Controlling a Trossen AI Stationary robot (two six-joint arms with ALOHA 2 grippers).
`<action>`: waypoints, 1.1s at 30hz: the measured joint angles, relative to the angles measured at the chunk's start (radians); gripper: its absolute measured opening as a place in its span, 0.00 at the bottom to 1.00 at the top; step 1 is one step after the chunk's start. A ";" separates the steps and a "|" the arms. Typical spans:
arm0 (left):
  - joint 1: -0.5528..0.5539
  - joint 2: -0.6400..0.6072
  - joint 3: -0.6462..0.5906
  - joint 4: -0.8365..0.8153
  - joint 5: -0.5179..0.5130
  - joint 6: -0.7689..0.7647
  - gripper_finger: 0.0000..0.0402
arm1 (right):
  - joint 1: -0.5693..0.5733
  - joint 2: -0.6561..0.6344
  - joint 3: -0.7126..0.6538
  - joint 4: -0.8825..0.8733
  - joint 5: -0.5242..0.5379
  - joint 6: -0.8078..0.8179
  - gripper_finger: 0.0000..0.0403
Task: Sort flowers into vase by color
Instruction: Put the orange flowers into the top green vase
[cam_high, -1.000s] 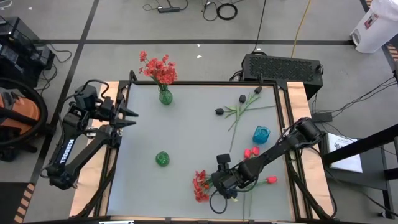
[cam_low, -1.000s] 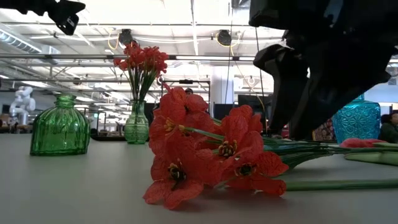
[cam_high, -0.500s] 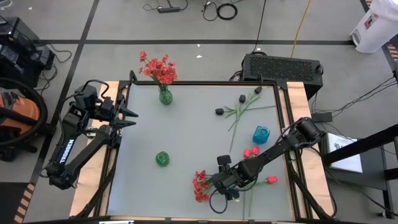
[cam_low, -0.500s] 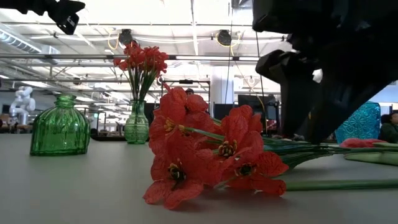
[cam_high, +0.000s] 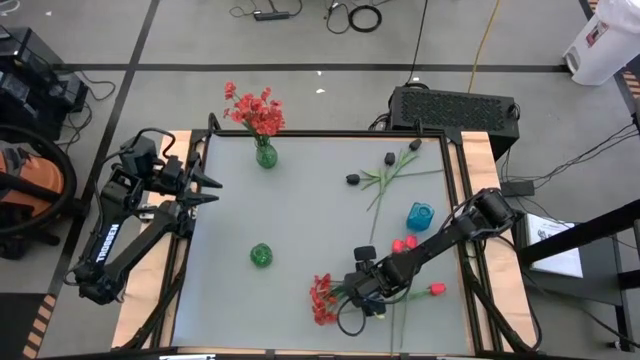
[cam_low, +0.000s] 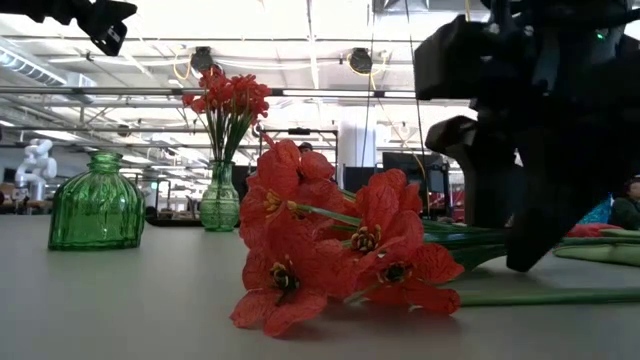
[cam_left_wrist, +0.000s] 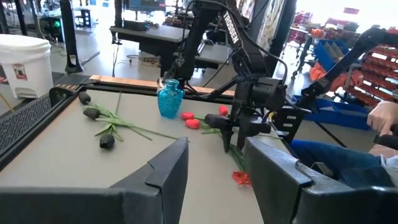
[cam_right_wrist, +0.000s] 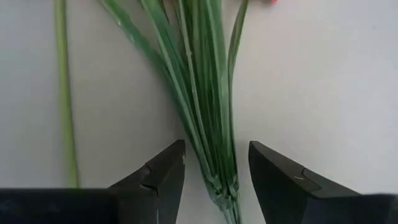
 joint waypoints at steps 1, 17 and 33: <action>0.000 0.000 0.000 0.000 0.000 0.000 0.41 | 0.000 0.000 0.000 0.002 0.000 0.003 0.42; 0.000 0.000 0.000 0.001 0.000 -0.001 0.41 | 0.000 0.000 0.000 0.031 0.004 0.010 0.14; 0.000 0.000 0.000 0.001 0.000 -0.001 0.41 | -0.013 0.000 0.040 0.070 0.063 -0.011 0.01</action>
